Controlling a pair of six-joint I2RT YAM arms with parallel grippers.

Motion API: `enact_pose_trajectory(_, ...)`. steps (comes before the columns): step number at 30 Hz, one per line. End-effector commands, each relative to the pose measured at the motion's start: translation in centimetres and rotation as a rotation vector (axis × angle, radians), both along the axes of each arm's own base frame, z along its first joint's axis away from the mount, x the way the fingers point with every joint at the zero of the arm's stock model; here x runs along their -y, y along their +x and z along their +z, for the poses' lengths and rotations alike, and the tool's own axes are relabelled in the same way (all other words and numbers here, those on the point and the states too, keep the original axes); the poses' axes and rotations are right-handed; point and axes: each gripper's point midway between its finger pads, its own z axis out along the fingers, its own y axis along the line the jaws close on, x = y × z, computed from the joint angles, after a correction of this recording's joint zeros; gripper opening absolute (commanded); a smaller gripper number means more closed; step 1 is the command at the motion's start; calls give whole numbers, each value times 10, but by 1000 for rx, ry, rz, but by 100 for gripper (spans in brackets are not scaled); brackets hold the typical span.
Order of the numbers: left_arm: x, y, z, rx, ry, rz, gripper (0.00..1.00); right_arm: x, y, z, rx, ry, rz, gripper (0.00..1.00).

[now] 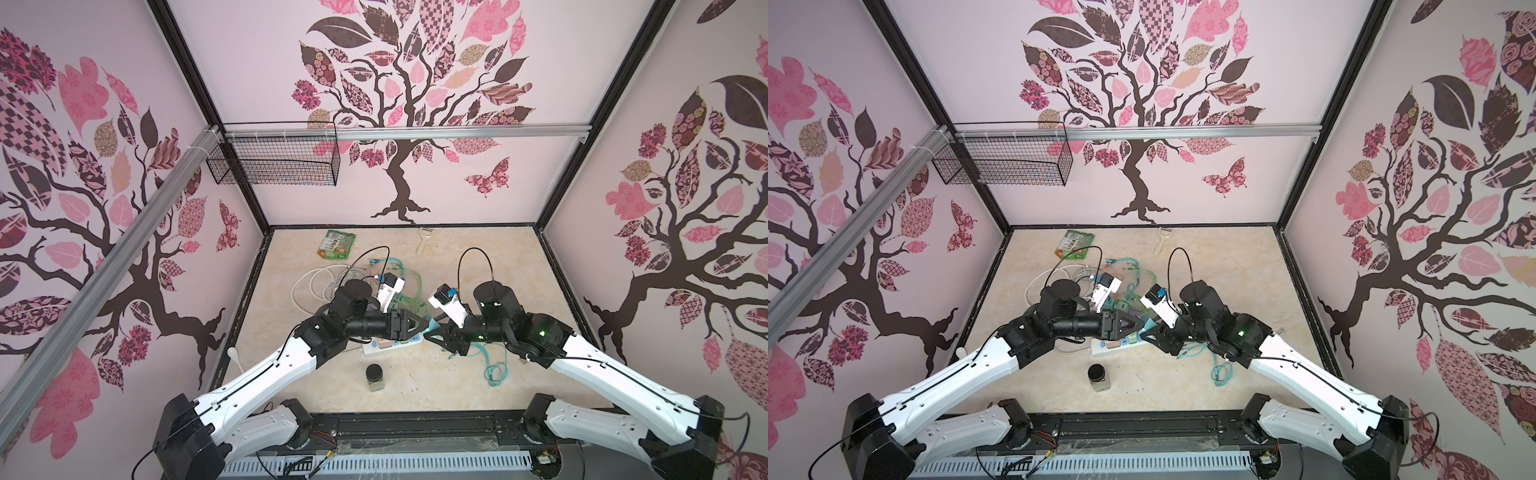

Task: Insert the plug

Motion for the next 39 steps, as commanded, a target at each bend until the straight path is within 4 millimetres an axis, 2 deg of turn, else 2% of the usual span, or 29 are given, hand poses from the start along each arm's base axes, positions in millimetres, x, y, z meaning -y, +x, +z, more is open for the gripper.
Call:
enact_pose_trajectory(1, 7, -2, 27, 41, -59, -37, 61, -6, 1, 21, 47, 31, 18, 26)
enact_pose_trajectory(6, 8, -4, 28, 33, -64, -49, 56, -7, 1, 24, 62, 27, 19, 26)
enact_pose_trajectory(10, 8, -4, 29, 30, -68, -51, 54, -12, -7, 25, 83, 14, 56, 26)
enact_pose_trajectory(14, 9, -5, 28, 22, -67, -56, 51, -16, -9, 19, 97, -27, 67, 26)
enact_pose_trajectory(19, 10, -8, 28, 15, -72, -71, 37, -17, -8, 17, 108, -37, 62, 27)
enact_pose_trajectory(23, 9, -10, 31, 15, -81, -81, 26, -15, -7, 23, 111, -17, 38, 31)
enact_pose_trajectory(26, 9, -11, 34, 17, -89, -83, 19, -12, -3, 25, 117, -7, 4, 35)
enact_pose_trajectory(28, 9, -11, 34, 19, -91, -83, 15, -8, 1, 25, 117, -7, -40, 46)
enact_pose_trajectory(32, 8, -10, 34, 28, -94, -75, 13, 1, 5, 28, 97, 19, -118, 58)
enact_pose_trajectory(35, 5, -6, 30, 51, -79, -47, 13, 8, 1, 41, 57, 92, -171, 66)
enact_pose_trajectory(39, 1, 0, 25, 81, -74, -2, 7, 20, -13, 67, -1, 228, -205, 70)
